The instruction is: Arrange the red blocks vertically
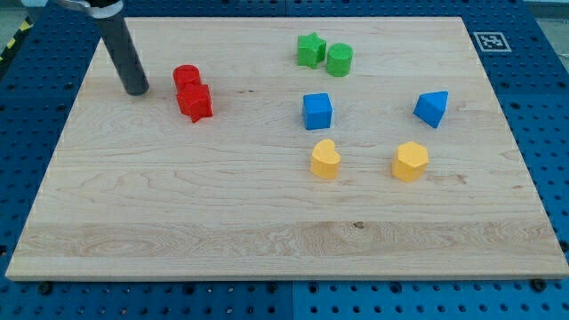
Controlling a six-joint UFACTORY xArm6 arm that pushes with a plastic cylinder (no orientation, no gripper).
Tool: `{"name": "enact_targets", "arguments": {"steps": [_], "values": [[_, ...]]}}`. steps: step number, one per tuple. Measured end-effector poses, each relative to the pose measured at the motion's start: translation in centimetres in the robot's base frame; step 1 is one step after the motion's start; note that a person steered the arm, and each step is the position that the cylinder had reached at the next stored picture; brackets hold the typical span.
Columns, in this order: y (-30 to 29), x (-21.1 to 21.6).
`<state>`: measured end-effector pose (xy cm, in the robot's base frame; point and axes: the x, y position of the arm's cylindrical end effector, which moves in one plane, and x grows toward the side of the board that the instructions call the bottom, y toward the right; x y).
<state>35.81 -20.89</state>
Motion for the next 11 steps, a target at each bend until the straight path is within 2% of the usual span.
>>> {"name": "enact_targets", "arguments": {"steps": [3,6,7,9,11], "values": [[10.2,0.0],[10.7,-0.3],[12.1,-1.7],[5.2,-1.3],[4.4,1.8]]}}
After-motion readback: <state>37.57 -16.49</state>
